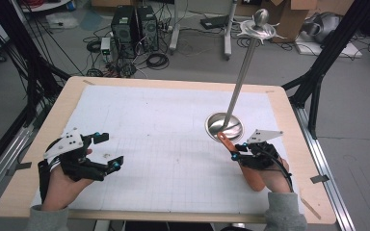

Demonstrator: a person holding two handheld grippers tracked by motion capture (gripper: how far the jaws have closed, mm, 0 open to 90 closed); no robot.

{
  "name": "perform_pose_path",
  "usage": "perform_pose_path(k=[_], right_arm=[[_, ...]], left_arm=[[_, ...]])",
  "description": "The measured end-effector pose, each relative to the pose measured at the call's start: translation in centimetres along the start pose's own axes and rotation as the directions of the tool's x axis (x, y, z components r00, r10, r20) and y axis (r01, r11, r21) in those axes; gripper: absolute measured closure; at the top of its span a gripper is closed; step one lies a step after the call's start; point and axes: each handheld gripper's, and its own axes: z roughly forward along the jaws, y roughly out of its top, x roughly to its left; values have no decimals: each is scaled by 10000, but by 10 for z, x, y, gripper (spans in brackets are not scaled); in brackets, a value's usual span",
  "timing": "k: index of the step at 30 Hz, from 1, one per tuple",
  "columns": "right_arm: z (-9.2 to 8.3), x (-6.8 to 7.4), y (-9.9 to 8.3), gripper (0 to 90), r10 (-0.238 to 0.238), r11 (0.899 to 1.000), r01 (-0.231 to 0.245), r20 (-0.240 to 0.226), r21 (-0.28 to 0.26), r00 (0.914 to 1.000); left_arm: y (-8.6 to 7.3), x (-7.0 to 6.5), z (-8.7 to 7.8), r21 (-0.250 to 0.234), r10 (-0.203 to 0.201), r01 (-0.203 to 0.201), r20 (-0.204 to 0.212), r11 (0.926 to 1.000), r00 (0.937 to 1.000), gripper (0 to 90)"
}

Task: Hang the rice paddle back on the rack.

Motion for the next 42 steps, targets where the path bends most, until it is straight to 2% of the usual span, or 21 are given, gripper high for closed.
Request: perform_pose_path(k=[4,8,17,36,42], right_arm=[[-7,-1,1,646,-70,9992,74,106,-403,9999],[-15,-1,2,647,12,9964,24,419,-845,9991],[-29,-1,4,647,59,9905,40,714,-1376,9974],[-54,4,10,647,-3,9726,182,769,-2318,9970],[-64,8,14,648,-173,9604,397,834,-2758,9964]], left_arm=[[0,0,0,4,-15,15,-10,10000,10000,26],[0,0,0,9,5,-5,-2,10000,10000,26],[0,0,0,28,29,-29,5,10000,10000,26],[0,0,0,40,39,-39,-13,10000,10000,26],[1,0,-1,5,55,-55,-30,10000,10000,26]])
